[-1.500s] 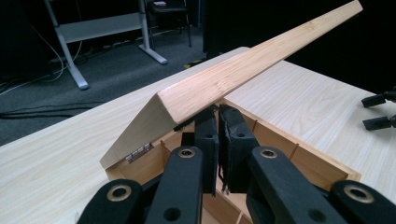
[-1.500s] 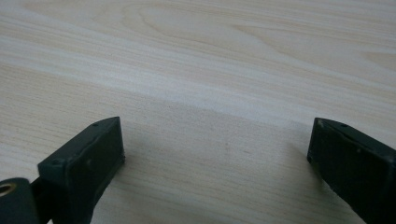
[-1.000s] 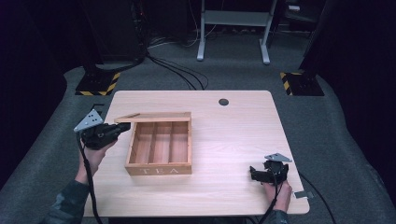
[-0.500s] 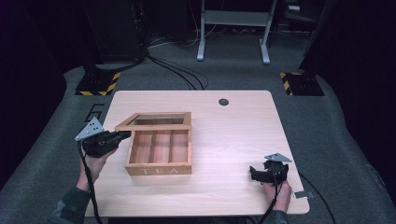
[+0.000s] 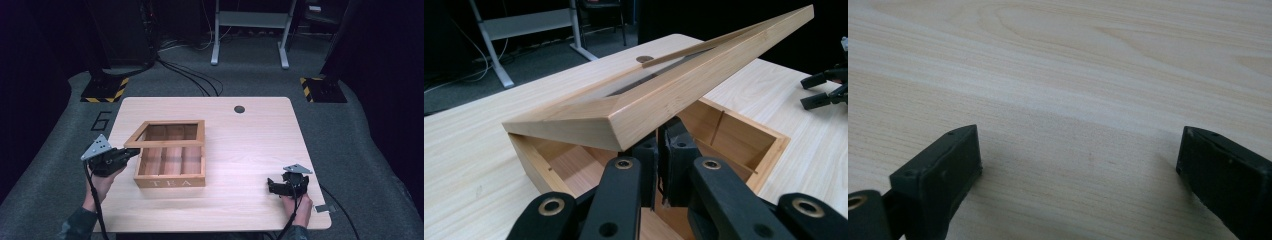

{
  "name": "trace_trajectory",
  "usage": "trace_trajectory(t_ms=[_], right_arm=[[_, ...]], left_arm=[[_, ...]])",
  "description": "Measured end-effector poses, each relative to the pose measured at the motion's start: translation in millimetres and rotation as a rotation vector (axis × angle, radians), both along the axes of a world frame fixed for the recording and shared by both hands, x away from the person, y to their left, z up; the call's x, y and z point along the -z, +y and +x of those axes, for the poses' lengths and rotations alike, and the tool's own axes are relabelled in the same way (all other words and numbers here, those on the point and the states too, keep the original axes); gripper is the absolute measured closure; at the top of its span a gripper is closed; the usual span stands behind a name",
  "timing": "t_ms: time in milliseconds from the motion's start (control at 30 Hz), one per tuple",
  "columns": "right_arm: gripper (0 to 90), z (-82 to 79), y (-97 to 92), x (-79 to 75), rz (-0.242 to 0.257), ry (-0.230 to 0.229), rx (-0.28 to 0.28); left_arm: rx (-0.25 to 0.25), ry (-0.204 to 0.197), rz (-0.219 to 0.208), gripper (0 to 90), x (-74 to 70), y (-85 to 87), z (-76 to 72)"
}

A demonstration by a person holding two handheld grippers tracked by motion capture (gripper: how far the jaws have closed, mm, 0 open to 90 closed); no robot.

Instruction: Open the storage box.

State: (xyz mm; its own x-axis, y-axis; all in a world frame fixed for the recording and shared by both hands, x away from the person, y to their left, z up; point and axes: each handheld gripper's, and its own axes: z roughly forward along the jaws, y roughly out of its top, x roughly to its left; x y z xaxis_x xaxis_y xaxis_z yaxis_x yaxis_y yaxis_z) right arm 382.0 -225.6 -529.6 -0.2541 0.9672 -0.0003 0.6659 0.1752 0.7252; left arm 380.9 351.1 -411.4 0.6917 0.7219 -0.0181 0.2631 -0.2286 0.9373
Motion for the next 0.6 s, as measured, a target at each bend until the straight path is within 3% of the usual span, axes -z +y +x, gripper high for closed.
trace_trajectory(t_ms=[300, 600], right_arm=[[3.5, 0.2, -0.2, 0.1, -0.005, -0.006, -0.003], [3.5, 0.2, -0.2, 0.1, -0.003, -0.003, -0.002]], left_arm=[[-0.005, 0.023, -0.021, 85.9, 19.8, -0.8, -10.3], [-0.021, 0.032, -0.002, 85.6, 34.3, -3.1, -17.9]])
